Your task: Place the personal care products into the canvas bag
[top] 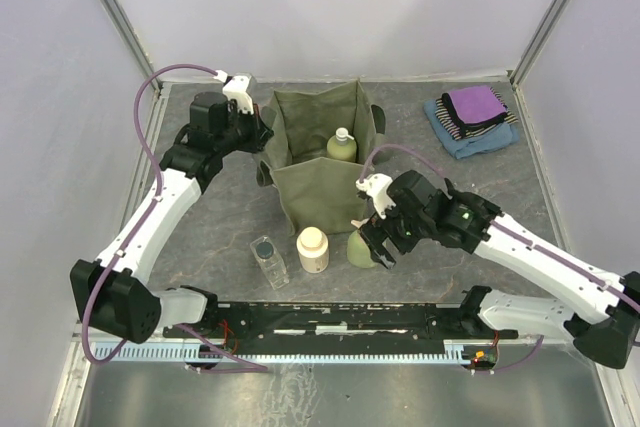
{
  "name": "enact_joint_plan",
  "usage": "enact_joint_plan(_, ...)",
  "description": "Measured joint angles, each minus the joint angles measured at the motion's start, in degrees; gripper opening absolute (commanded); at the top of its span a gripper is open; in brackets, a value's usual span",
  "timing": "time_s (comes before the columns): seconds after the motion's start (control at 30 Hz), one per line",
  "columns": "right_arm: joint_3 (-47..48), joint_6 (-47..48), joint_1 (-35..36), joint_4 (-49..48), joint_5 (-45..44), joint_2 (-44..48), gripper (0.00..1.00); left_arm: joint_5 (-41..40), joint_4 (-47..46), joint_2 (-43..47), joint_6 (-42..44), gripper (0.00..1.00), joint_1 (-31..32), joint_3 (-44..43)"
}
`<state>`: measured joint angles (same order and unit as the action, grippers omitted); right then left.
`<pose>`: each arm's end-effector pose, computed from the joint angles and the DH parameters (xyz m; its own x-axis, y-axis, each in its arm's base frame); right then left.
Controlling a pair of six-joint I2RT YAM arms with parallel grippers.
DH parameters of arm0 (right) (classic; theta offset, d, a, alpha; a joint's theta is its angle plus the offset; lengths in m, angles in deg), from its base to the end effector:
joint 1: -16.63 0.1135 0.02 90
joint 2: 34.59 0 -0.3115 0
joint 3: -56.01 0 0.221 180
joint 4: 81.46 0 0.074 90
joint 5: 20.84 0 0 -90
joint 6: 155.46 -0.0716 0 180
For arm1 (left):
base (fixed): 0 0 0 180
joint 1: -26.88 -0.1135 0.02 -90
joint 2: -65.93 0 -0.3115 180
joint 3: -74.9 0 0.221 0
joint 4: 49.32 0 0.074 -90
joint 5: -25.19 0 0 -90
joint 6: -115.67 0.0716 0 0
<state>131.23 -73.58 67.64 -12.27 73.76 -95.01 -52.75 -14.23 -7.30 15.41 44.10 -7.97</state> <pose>0.0991 0.1315 0.3227 -0.6200 -0.5421 -0.5672 -0.7238 0.6742 0.1468 0.2612 -0.0966 0.3869 -0.4876 -0.0312 -0.8725 0.3891 0.8869 -0.2492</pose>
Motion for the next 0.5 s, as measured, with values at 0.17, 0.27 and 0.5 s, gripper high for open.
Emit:
enact_joint_plan(0.17,-2.84,0.68,0.81,-4.57,-0.44,-2.27,1.0,-0.59,0.72,0.66,0.76,0.03,0.02,0.02)
enact_joint_plan(0.27,-2.91,1.66,0.98,-7.41,-0.94,-3.85,1.0,-1.29,0.94,1.03,0.92,0.03,0.02,0.24)
enact_joint_plan(0.5,-2.91,3.67,1.03,-11.39,-1.9,-6.62,0.93,-1.95,1.4,1.97,0.96,0.03,0.02,0.9)
